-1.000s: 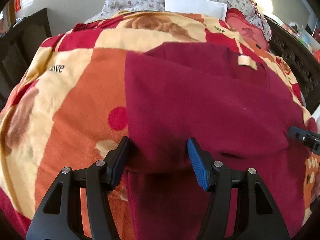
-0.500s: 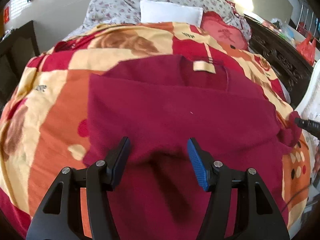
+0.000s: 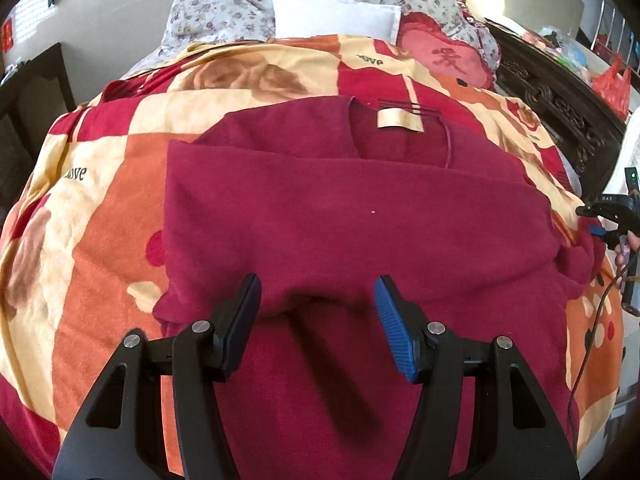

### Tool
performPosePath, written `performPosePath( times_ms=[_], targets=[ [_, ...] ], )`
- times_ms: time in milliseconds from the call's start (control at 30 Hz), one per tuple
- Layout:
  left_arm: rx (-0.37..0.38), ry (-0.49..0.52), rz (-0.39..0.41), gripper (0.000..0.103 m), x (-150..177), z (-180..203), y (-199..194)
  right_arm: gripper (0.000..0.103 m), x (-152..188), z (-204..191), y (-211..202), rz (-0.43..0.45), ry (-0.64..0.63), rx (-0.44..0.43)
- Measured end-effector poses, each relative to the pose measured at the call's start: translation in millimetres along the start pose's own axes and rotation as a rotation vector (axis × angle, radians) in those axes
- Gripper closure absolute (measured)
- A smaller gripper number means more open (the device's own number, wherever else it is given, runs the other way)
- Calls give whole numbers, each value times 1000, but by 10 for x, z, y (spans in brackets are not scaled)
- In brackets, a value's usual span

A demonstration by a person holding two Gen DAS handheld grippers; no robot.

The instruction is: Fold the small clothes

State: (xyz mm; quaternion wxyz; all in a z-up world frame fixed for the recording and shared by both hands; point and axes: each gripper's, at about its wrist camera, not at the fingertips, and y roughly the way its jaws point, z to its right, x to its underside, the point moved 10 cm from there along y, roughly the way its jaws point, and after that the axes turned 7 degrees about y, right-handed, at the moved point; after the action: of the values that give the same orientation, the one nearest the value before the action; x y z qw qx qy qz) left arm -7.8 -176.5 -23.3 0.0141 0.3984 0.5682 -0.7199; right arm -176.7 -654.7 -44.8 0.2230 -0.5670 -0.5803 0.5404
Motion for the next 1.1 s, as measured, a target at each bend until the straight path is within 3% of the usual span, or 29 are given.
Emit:
performPosePath(
  times_ms=[433, 533, 600, 633, 1000, 1100],
  targets=[
    [-5, -5, 0, 44, 9, 8, 6, 60, 59, 25, 115, -4, -92, 25],
    [-6, -3, -1, 44, 10, 6, 5, 74, 104, 34, 108, 0, -138, 33],
    [-8, -1, -4, 44, 13, 4, 1, 94, 114, 34, 73, 8, -138, 1],
    [-8, -1, -6, 44, 18, 3, -2, 96, 124, 33, 37, 13, -129, -29],
    [5, -35, -9, 44, 78, -39, -52, 96, 138, -104, -601, 101, -114, -216],
    [18, -49, -7, 44, 95, -40, -86, 96, 194, -189, -761, 96, -101, -309]
  ],
)
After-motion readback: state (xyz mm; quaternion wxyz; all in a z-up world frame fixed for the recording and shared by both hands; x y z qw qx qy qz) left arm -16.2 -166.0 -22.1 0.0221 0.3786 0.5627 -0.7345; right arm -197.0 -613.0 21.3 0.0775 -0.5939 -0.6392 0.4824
